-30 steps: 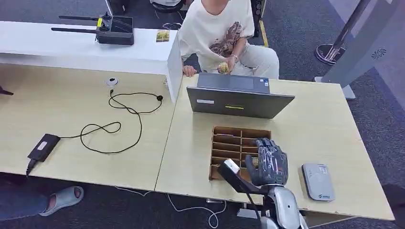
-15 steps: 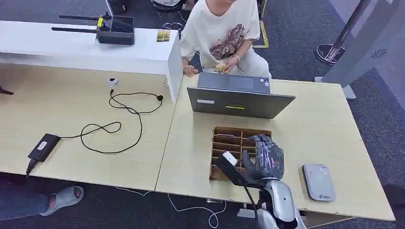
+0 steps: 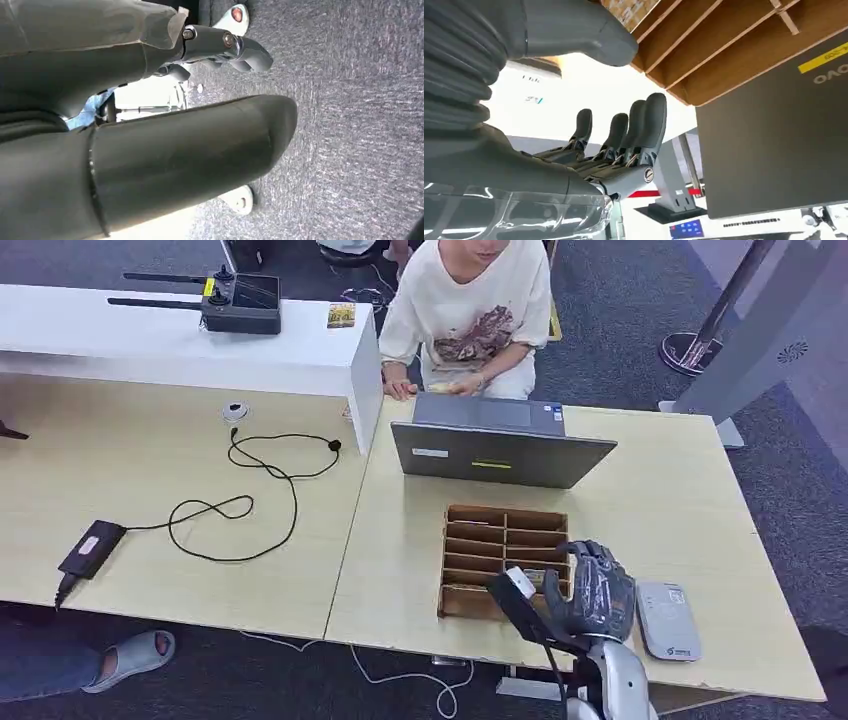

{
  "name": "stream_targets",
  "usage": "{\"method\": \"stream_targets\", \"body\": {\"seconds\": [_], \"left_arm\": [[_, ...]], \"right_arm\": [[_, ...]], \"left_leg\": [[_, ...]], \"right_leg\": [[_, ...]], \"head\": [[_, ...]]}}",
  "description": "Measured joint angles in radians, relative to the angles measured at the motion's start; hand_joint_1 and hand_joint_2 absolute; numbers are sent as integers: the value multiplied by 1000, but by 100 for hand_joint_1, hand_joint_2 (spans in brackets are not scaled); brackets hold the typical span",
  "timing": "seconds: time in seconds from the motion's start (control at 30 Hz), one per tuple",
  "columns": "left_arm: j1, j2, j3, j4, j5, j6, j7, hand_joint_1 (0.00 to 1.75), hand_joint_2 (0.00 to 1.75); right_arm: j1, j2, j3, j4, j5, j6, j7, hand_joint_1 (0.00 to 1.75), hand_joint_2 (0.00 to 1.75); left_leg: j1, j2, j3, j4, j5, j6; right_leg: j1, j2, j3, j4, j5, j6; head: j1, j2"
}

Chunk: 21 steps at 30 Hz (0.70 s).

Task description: Pass the card to the sensor for recognition and then transmit it.

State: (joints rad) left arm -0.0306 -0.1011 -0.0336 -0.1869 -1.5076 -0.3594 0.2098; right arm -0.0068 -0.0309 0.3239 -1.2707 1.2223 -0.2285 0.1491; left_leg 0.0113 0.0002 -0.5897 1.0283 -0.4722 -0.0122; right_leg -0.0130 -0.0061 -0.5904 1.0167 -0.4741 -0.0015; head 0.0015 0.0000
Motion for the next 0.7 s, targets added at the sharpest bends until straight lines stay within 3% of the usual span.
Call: {"method": "stream_targets", "body": {"seconds": [0.33,0.7], "left_arm": [[-1,-6,6,0,4,-9,16,0,0],[-1,-9,6,0,3,-18,18,0,0]], "right_arm": [[-17,1,-2,34,16,-2,-28,99,175],[-49,15,15,76,30,14,-37,91,175]], "left_leg": [[0,0,0,0,0,0],[0,0,0,0,0,0]], "right_leg": [[0,0,0,0,0,0],[0,0,0,0,0,0]], "head": [[0,0],[0,0]]}}
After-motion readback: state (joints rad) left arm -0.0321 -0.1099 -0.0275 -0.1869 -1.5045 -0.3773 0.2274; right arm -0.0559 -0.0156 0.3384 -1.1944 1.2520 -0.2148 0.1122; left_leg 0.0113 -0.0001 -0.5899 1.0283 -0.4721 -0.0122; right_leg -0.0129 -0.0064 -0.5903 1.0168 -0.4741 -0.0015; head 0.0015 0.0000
